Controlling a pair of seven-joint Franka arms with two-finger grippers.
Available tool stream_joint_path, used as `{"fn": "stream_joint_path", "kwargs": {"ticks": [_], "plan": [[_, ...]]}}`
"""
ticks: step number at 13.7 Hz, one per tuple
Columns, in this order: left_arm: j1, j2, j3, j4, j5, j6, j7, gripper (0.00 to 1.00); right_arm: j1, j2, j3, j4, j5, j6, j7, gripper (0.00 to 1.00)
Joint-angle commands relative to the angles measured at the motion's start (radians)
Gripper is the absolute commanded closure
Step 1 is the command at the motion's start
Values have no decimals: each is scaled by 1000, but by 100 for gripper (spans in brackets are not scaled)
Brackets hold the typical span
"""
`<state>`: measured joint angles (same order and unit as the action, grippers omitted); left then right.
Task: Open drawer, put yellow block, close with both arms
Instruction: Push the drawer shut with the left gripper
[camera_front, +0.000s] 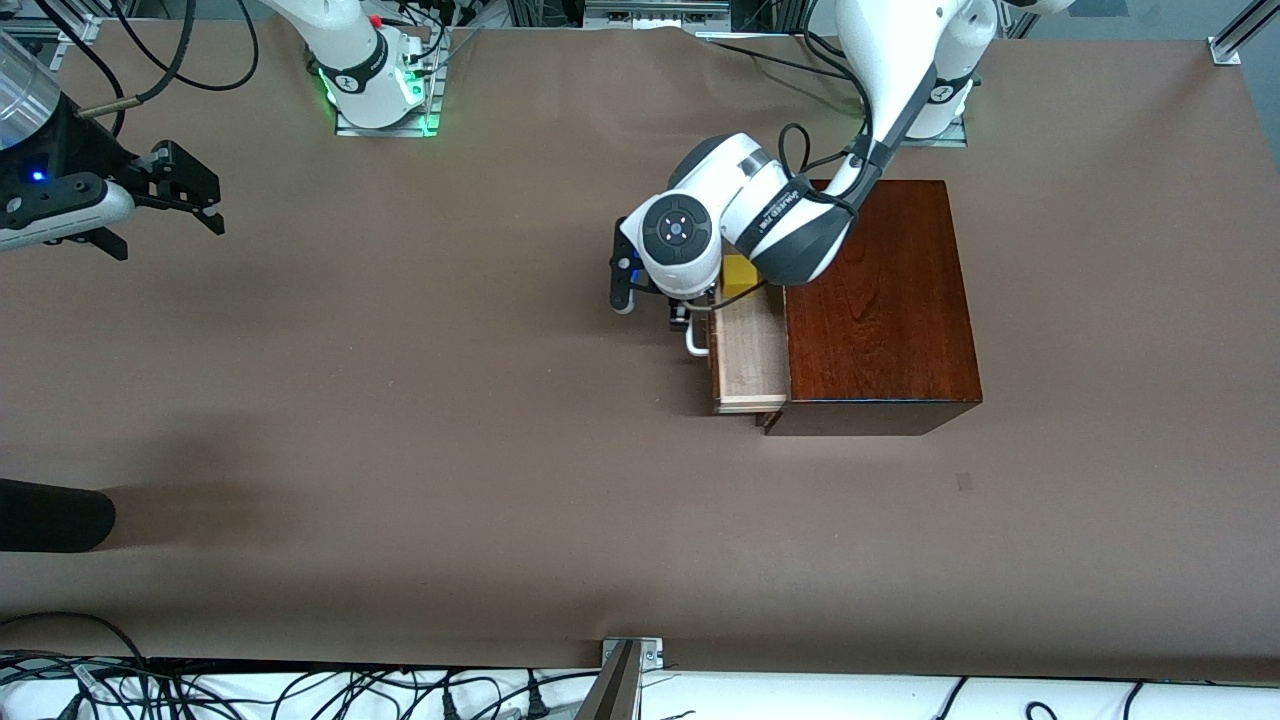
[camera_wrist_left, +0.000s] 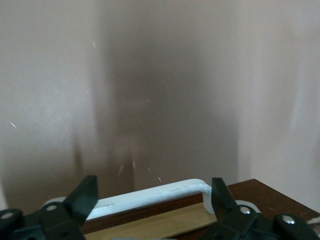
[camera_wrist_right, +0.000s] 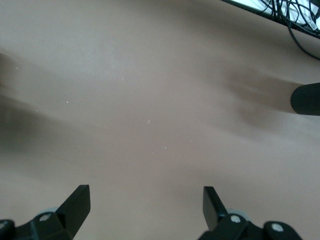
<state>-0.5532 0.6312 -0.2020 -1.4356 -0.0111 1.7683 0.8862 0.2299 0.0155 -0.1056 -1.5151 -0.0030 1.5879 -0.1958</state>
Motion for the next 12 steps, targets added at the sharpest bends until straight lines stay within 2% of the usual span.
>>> {"fn": "stream_joint_path", "kwargs": {"ticks": [1, 3, 12], "plan": [[47, -31, 10, -23, 77, -133, 10, 0, -24, 34, 9, 19, -9, -13, 16, 0], [59, -31, 9, -26, 120, -167, 10, 0, -18, 49, 10, 33, -18, 26, 4, 0], [85, -68, 6, -19, 120, -187, 10, 0, -15, 34, 23, 18, -6, 6, 4, 0]]}}
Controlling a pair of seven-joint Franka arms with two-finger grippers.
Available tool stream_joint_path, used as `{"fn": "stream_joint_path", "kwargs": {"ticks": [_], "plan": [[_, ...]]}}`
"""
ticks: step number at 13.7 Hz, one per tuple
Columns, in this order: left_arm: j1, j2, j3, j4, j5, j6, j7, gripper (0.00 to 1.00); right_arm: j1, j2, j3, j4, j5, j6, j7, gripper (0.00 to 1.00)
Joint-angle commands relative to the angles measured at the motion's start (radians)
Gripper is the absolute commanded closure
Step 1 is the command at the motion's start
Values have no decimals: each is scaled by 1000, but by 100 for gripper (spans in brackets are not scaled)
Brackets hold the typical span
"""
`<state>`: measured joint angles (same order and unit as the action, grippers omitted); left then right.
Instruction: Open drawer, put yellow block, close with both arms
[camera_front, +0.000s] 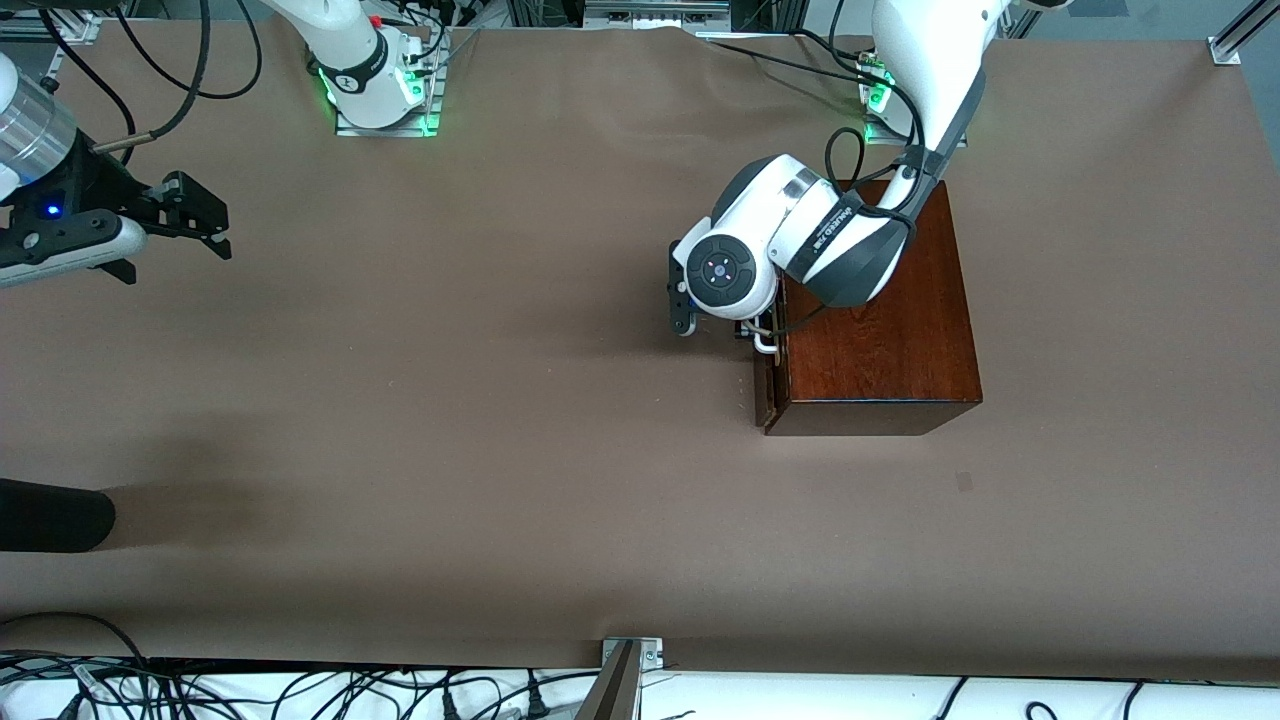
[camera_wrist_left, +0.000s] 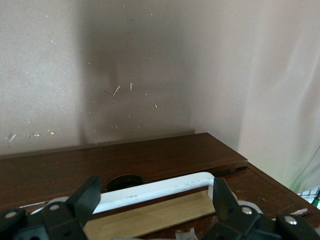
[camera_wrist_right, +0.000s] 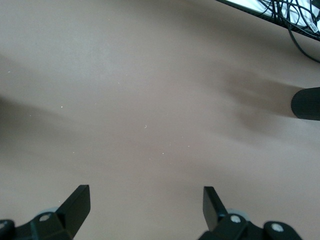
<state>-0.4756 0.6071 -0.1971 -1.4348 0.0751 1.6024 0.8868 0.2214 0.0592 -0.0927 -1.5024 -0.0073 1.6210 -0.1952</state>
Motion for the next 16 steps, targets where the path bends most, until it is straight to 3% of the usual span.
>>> {"fn": "stream_joint_path", "kwargs": {"ticks": [1, 5, 8, 12, 15, 16], "plan": [[8, -62, -1, -16, 22, -19, 9, 0, -7, -10, 8, 5, -2, -32, 3, 0], [28, -131, 2, 107, 14, -25, 5, 0, -7, -10, 8, 5, 1, -30, 3, 0], [159, -161, -8, 241, -1, -154, 6, 0, -8, -10, 7, 5, 4, -30, 3, 0], [326, -165, 19, 379, -6, -197, 6, 0, -8, -10, 7, 4, 6, -49, 19, 0], [370, -187, 100, 347, -38, -176, -41, 0, -8, -10, -10, 4, 58, -69, 60, 0], [373, -216, 123, 291, -38, -152, -124, 0, -8, -12, -10, 4, 58, -70, 92, 0]]}}
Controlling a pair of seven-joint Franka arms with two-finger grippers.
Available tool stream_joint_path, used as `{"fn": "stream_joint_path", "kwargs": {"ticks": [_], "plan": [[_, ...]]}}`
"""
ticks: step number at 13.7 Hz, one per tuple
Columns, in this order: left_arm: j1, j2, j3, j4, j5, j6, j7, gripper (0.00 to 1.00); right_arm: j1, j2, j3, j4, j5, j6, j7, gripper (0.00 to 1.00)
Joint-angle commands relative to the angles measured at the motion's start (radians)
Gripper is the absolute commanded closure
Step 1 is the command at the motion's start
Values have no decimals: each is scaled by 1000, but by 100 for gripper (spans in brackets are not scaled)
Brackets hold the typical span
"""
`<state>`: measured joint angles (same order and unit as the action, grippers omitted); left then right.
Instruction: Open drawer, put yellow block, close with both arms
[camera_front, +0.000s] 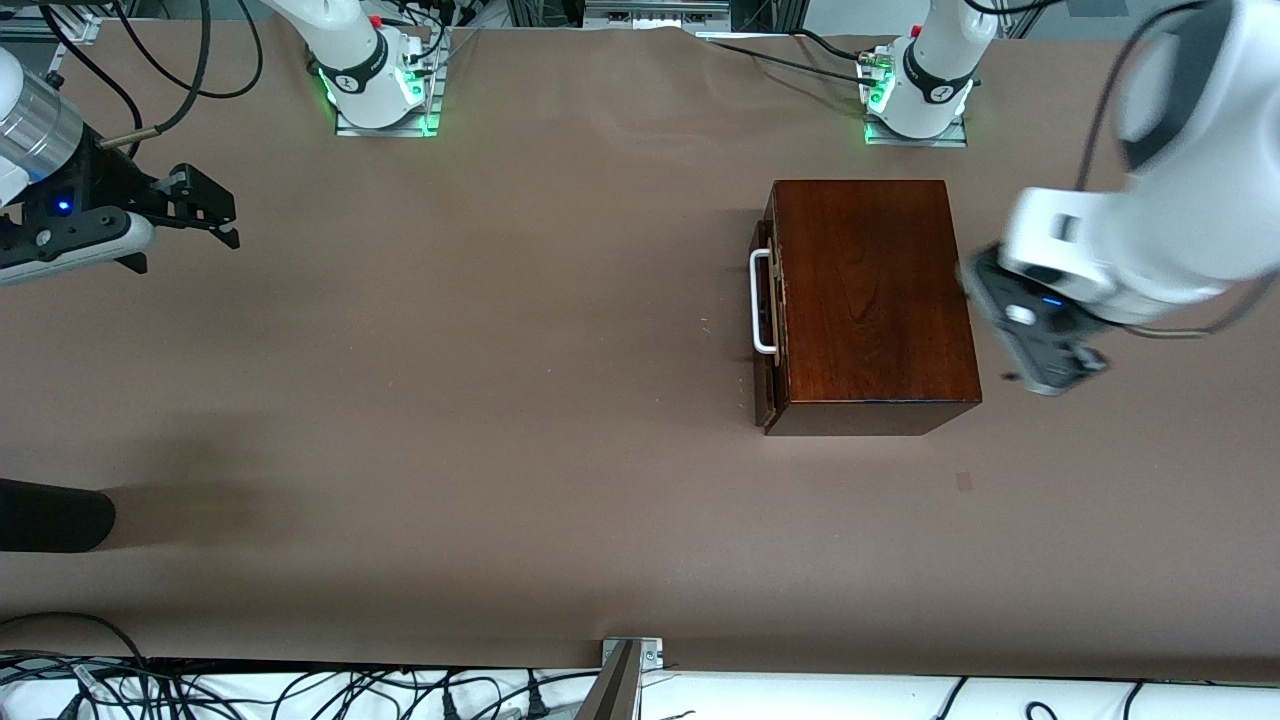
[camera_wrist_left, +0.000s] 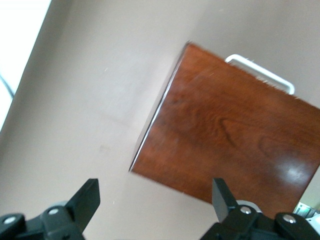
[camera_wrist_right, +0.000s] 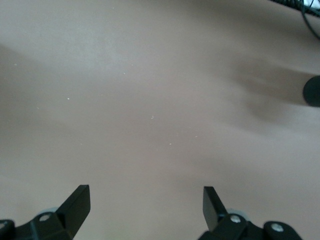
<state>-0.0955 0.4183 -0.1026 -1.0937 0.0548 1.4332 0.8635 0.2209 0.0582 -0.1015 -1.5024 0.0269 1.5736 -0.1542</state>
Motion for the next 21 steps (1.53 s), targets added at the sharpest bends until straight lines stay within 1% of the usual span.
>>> {"fn": "stream_joint_path", "kwargs": {"ticks": [1, 2, 3, 4, 8, 9, 10, 12, 15, 21], "plan": [[-6, -86, 38, -136, -18, 70, -236, 0, -8, -11, -1, 5, 24, -29, 54, 0], [-1, -139, 38, -228, -18, 134, -383, 0, -8, -11, -1, 5, 24, -30, 54, 0], [9, -191, 38, -292, -18, 179, -514, 0, -8, -11, -3, 5, 24, -32, 58, 0], [17, -225, 38, -340, -20, 205, -597, 0, -8, -11, -3, 5, 24, -34, 64, 0], [77, -355, 35, -495, -36, 216, -892, 0, -8, -11, -3, 7, 24, -37, 140, 0], [80, -390, 35, -543, -36, 217, -950, 0, -8, -11, -3, 7, 22, -38, 137, 0], [109, -417, 32, -579, -39, 220, -954, 0, -9, -9, -4, 7, 24, -38, 137, 0], [138, -432, 2, -601, -38, 246, -948, 0, -14, -5, -4, 13, 22, -34, 133, 0], [135, -432, 1, -601, -38, 247, -943, 0, -14, 0, -4, 14, 21, -17, 131, 0], [99, -437, 43, -603, -39, 237, -932, 0, -12, -9, 5, 19, 8, -23, 139, 0]]}}
